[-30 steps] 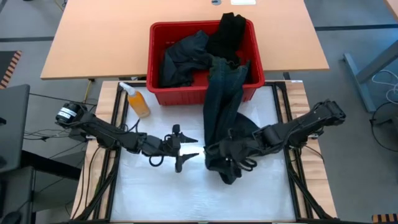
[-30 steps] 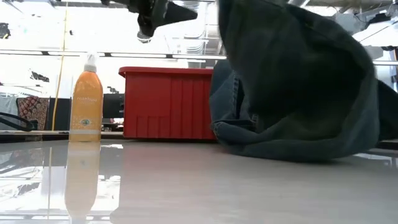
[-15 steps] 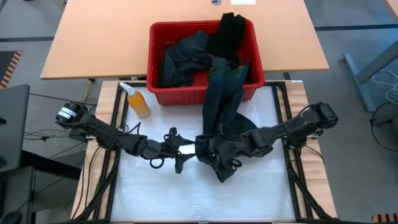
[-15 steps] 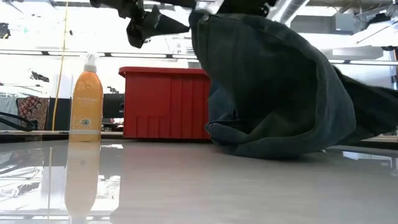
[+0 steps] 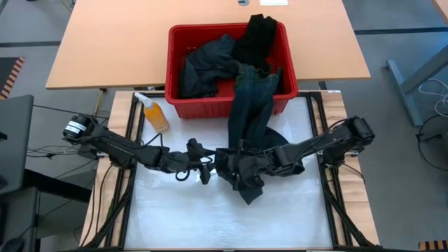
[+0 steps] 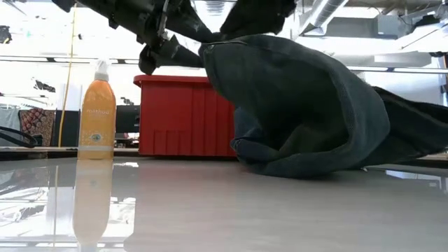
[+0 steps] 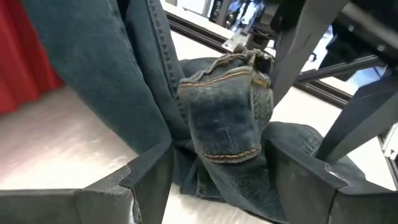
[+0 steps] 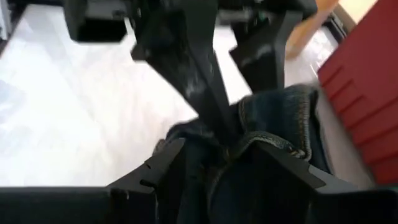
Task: Fold Laundry from Bin
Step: Fold the dark blue jeans
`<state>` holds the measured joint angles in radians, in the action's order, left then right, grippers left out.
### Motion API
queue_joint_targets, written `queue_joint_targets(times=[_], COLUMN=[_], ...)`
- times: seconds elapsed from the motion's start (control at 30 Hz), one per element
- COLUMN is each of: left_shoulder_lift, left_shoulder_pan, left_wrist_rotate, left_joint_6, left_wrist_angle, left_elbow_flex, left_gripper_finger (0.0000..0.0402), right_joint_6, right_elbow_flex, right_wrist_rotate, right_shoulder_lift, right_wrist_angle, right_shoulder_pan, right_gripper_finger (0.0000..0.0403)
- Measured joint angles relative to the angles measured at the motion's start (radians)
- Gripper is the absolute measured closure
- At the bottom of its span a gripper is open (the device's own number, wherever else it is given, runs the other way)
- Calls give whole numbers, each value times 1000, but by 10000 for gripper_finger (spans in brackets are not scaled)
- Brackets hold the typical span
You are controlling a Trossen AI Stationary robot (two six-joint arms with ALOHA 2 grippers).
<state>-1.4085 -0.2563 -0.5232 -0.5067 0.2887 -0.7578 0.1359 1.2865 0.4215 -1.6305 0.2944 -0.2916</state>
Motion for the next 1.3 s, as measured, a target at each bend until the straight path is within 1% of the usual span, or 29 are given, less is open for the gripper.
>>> queue_joint_targets(times=[0.13, 0.27, 0.37, 0.5, 0.57, 0.63, 0.7, 0.8, 0.83, 0.87, 0.97, 1.07, 1.2, 1.3], left_shoulder_lift=[0, 0, 0, 0, 0, -1, -1, -1, -1, 2, 25, 49, 65, 69], left_shoulder_pan=[3, 3, -5, -20, -30, -46, -68, -96, -99, -101, -103, -103, -102, -102], left_wrist_rotate=[26, 72, 95, 100, 96, 90, 67, 9, -8, -19, -33, -48, -57, -58], left_joint_6=[27, 60, 74, 76, 78, 94, 129, 194, 209, 221, 244, 288, 364, 380], left_wrist_angle=[-3, -10, -17, -78, -110, -122, -114, -115, -115, -118, -182, -270, -305, -318], left_elbow_flex=[0, 0, 0, 0, 1, 1, 1, 1, 1, 1, 1, 1, 1, 1], left_gripper_finger=[161, 161, 161, 170, 192, 229, 278, 365, 382, 387, 393, 397, 397, 397], right_joint_6=[-34, -33, -32, -32, -27, -4, 22, 40, 44, 60, 140, 239, 362, 458], right_elbow_flex=[15, 16, 16, 18, 19, 19, 19, 19, 19, 19, 19, 19, 18, 15], right_wrist_rotate=[-6, -7, -17, -73, -82, -83, -84, -85, -85, -85, -102, -106, -90, -49], right_shoulder_lift=[1, 1, 1, 0, 1, 1, 1, 1, 3, 11, 53, 97, 101, 82], right_wrist_angle=[-2, -13, -63, -169, -215, -232, -221, -186, -158, -114, 93, 362, 670, 834], right_shoulder_pan=[-9, -18, -31, -43, -54, -60, -64, -63, -62, -64, -78, -111, -156, -193], right_gripper_finger=[191, 191, 191, 191, 191, 191, 191, 191, 191, 191, 191, 191, 191, 191])
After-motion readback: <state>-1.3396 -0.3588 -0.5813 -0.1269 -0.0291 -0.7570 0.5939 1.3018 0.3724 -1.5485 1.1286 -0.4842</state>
